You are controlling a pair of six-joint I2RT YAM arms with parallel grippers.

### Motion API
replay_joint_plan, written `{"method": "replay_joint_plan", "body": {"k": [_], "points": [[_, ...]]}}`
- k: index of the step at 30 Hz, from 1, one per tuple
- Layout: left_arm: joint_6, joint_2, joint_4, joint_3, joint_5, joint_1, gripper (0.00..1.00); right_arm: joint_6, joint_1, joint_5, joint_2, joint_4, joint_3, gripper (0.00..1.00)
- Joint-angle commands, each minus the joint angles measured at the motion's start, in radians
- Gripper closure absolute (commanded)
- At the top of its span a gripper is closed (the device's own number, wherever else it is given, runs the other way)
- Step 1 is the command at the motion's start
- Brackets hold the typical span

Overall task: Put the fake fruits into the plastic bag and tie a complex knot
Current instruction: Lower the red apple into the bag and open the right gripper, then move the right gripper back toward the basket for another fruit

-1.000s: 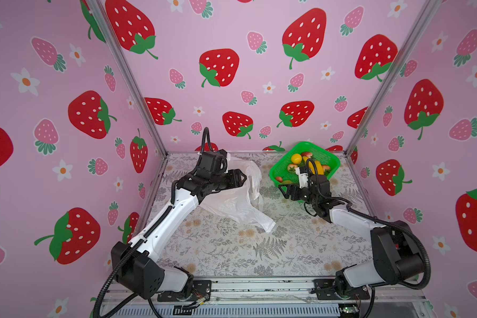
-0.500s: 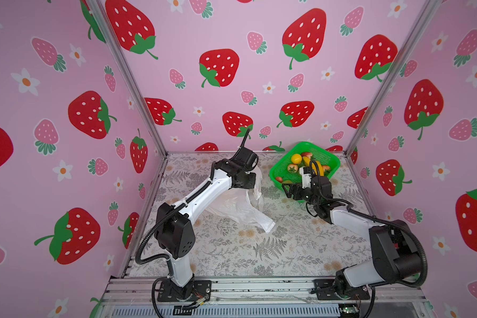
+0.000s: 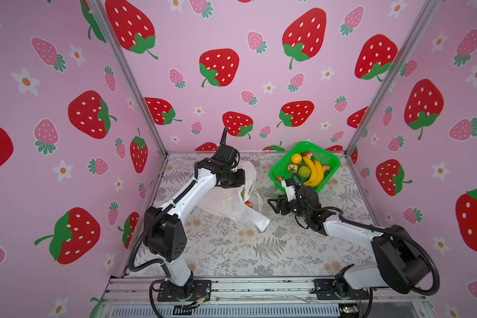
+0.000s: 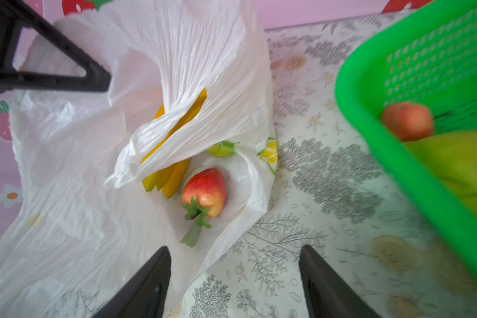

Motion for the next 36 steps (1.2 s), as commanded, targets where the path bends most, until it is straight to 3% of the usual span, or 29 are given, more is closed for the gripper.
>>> {"method": "replay_joint_plan", "body": {"k": [1, 12, 15, 17, 20, 23, 29, 36], "points": [[-0.030, -0.017, 0.042, -0.013, 0.080, 0.009, 1.00, 0.090, 0.016, -0.011, 0.101, 0.090, 0.014, 0.28], [-0.032, -0.039, 0.077, -0.054, 0.104, 0.018, 1.00, 0.181, 0.052, -0.005, 0.471, 0.189, 0.224, 0.37], [-0.026, -0.048, 0.083, -0.064, 0.103, 0.019, 1.00, 0.187, 0.052, -0.010, 0.534, 0.192, 0.261, 0.48], [-0.024, -0.053, 0.087, -0.071, 0.109, 0.021, 1.00, 0.193, 0.050, -0.021, 0.544, 0.205, 0.266, 0.62], [-0.023, -0.060, 0.088, -0.073, 0.124, 0.031, 1.00, 0.185, 0.050, -0.015, 0.494, 0.195, 0.256, 0.80], [-0.027, -0.079, 0.088, -0.070, 0.155, 0.056, 1.00, 0.161, 0.046, 0.001, 0.377, 0.156, 0.231, 0.90], [-0.039, -0.147, 0.064, -0.057, 0.195, 0.119, 1.00, 0.136, 0.047, -0.053, 0.104, 0.075, 0.216, 0.98], [-0.035, -0.163, -0.025, 0.023, 0.236, 0.148, 1.00, 0.131, 0.027, -0.169, 0.053, 0.007, 0.299, 0.97]]}}
